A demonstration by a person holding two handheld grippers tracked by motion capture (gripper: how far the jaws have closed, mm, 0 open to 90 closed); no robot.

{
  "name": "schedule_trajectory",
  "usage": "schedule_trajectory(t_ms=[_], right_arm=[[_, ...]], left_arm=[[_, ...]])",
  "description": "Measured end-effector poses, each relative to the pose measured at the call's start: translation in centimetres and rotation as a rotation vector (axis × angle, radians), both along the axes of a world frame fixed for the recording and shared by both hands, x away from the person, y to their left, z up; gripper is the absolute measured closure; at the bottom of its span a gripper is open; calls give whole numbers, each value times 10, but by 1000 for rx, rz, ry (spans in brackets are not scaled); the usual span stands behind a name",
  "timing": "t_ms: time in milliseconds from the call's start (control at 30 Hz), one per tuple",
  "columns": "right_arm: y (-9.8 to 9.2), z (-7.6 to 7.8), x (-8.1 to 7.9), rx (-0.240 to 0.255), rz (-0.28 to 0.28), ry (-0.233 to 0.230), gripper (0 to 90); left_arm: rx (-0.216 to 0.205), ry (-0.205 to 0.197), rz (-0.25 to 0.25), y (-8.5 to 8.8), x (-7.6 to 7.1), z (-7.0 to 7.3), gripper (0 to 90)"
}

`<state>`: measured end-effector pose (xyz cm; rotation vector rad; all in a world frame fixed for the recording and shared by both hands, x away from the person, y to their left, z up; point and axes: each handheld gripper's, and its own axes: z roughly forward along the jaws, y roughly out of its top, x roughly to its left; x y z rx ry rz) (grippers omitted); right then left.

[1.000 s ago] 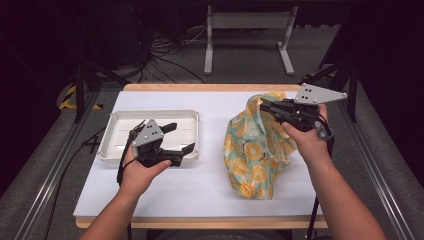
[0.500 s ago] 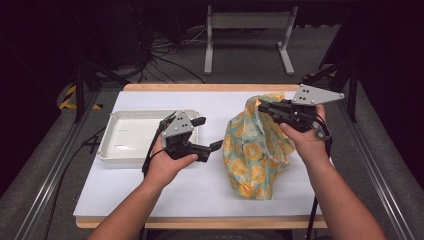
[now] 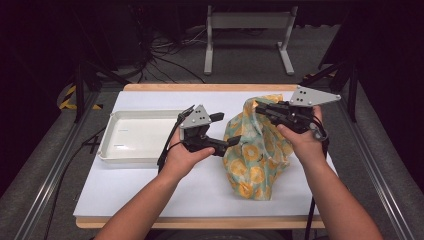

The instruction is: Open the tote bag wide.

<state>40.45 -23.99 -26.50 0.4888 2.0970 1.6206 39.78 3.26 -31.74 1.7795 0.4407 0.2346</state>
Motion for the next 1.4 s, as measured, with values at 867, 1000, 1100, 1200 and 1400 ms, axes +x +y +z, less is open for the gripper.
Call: schedule_trajectory(t_ms=[867, 1000, 1100, 1200, 1400], right_arm=[[3, -2, 0, 18, 25, 12, 897], [5, -2, -1, 20, 34, 18, 897], [6, -3, -1, 25, 46, 27, 897], [7, -3, -1, 27, 55, 30, 898], [5, -5, -1, 29, 53, 33, 895]], left_arm=[[8, 21, -5, -48, 24, -4, 116], [3, 29, 1, -50, 27, -5, 123], [13, 21, -7, -52, 29, -5, 174], [21, 0, -17, -51, 30, -5, 350], [46, -40, -11, -47, 27, -2, 746]])
